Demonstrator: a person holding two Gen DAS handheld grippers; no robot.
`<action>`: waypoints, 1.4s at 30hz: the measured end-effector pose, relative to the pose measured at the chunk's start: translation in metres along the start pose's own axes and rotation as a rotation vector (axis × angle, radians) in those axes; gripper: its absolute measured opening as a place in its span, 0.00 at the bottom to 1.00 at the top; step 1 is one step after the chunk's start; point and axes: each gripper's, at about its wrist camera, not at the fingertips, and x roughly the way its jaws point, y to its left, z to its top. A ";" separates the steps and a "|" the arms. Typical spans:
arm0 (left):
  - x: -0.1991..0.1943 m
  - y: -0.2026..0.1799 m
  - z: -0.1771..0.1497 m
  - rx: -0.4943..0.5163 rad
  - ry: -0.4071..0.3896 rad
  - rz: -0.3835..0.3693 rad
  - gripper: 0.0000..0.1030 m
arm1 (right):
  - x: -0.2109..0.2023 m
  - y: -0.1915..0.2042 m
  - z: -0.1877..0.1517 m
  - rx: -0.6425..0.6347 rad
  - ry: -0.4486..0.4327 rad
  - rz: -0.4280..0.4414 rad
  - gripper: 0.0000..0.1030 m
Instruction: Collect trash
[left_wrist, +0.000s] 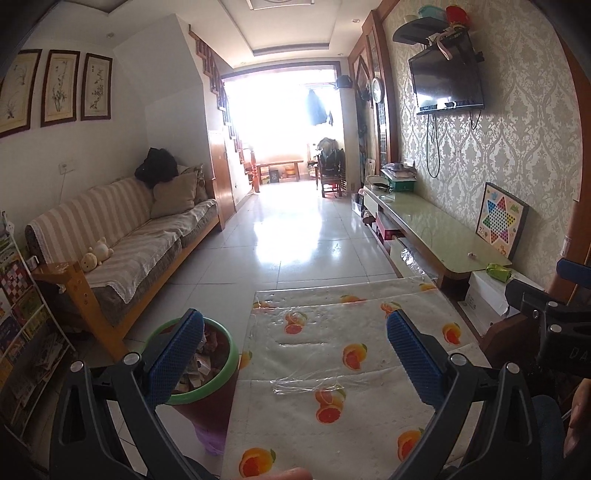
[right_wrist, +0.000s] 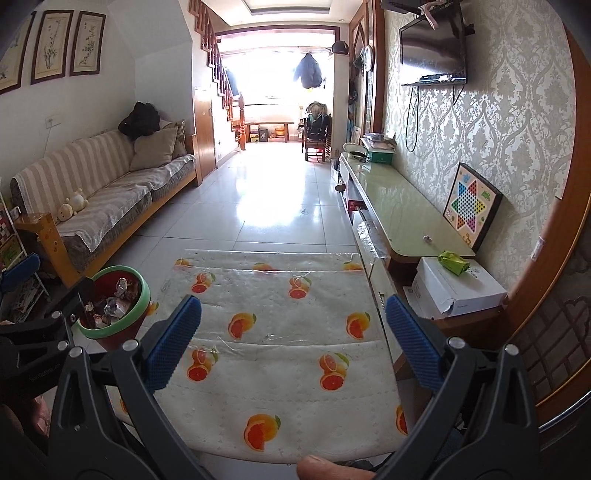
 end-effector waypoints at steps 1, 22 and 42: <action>-0.001 0.002 0.000 -0.004 -0.002 0.001 0.92 | -0.001 0.002 0.001 -0.002 -0.002 0.002 0.95; -0.003 0.015 -0.004 -0.047 -0.005 0.021 0.93 | -0.008 0.011 0.003 -0.021 -0.007 0.022 0.96; -0.003 0.012 0.000 -0.057 -0.006 0.023 0.92 | -0.005 0.013 0.007 -0.035 -0.008 0.034 0.96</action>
